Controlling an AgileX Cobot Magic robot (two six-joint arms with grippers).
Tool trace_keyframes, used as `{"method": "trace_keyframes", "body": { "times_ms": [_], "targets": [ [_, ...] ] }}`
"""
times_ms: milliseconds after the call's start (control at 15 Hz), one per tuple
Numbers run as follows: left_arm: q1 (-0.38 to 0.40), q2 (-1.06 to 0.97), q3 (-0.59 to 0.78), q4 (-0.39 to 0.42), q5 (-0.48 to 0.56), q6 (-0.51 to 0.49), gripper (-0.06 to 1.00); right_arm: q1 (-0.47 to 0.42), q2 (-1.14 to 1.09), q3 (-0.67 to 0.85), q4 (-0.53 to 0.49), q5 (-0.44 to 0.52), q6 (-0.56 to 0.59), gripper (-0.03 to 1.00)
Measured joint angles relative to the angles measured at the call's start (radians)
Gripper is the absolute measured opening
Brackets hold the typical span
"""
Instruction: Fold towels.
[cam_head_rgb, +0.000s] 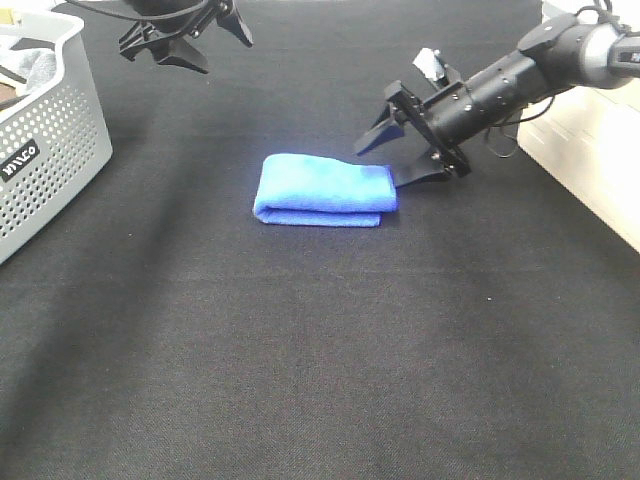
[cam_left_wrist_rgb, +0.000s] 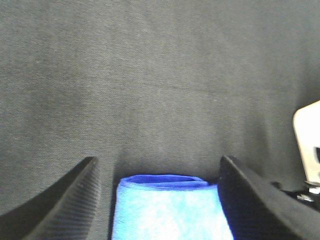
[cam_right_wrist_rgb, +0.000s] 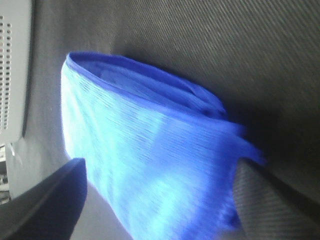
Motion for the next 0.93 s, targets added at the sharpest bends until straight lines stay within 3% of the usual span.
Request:
{"method": "trace_keyframes", "body": {
  "times_ms": [400, 600, 733, 933],
  "targets": [
    [0.0, -0.025, -0.016, 0.022, 0.133, 0.106, 0.64, -0.009, -0.137, 0.003, -0.129, 0.067, 0.037, 0.76],
    [0.0, -0.111, -0.017, 0.102, 0.242, 0.15, 0.64, -0.008, -0.261, 0.003, -0.222, 0.085, 0.104, 0.76],
    [-0.003, -0.185, -0.017, 0.191, 0.258, 0.181, 0.64, -0.007, -0.358, 0.003, -0.31, 0.087, 0.167, 0.76],
    [-0.018, -0.259, -0.017, 0.236, 0.259, 0.197, 0.64, -0.007, -0.453, 0.003, -0.369, 0.089, 0.2, 0.76]
  ]
}}
